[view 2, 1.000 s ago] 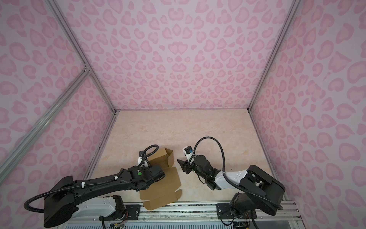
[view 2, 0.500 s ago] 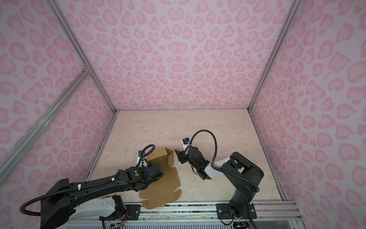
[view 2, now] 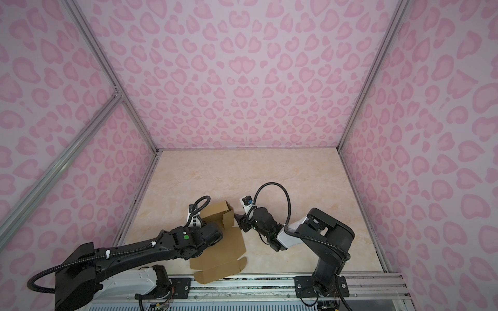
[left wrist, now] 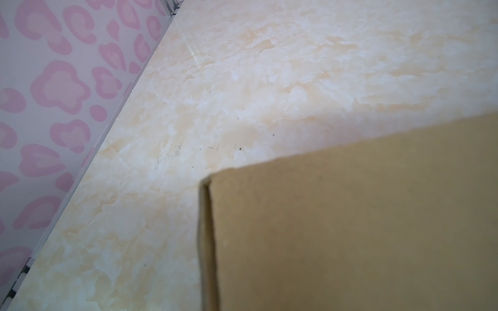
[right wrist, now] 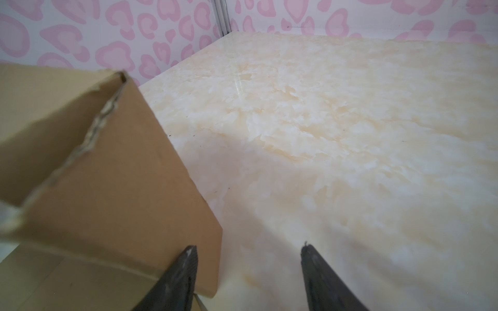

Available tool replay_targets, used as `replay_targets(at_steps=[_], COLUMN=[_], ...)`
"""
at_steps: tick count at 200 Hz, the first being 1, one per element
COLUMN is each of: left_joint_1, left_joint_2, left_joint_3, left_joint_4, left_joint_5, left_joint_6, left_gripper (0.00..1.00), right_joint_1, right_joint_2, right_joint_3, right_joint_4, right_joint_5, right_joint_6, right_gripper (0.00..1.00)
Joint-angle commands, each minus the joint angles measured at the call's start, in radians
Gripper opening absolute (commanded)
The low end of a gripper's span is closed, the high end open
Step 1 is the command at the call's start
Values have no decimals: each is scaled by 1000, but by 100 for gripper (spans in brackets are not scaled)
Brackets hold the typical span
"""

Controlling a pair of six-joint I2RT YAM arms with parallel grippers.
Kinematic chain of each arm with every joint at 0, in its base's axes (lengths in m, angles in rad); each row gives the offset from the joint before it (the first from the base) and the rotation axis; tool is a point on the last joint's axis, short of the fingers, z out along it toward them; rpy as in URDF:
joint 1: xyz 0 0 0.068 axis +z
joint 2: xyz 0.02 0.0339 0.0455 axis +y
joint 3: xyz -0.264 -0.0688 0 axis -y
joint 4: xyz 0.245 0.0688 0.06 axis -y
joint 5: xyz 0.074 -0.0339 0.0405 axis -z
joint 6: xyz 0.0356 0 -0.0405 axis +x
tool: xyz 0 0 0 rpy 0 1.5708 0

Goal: Assemble paper box
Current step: First fold the bottom flaps of a flat cardboard box at the center of the table.

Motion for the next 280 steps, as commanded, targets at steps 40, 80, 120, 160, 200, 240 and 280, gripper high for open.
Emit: replay_targets(at_steps=[40,80,120,160,200,240,280], left_joint_1=[1,1,1,1,1,1,1], left_joint_2=[-13,-10,-15,-15,-12,-6,-10], left_joint_3=[-7,-6,-5,-6,-4,-2,-2], left_joint_4=[-18,-15,-19,-16,-16,-17,-18], left_joint_5=[2,-1,-1,-3,-3,0,2], left_joint_6=[12,12,14,18,16,19,21], left_gripper=[4,4,4,4,4,4,4], right_joint_1=[27,35,47,52,54,56,58], right_joint_2=[-9,17,-3,16,45,71,91], right_joint_3=[-38,-20,-42,-46,-17,30,69], right_joint_4=[65,71,87,138,170,165,160], right_joint_5=[1,-19,-21,-54,-45,-42,-40], right_joint_6=[-53,-85,-98,-103,-114,-140,-135], right_gripper=[62,60,57,57,55,47,40])
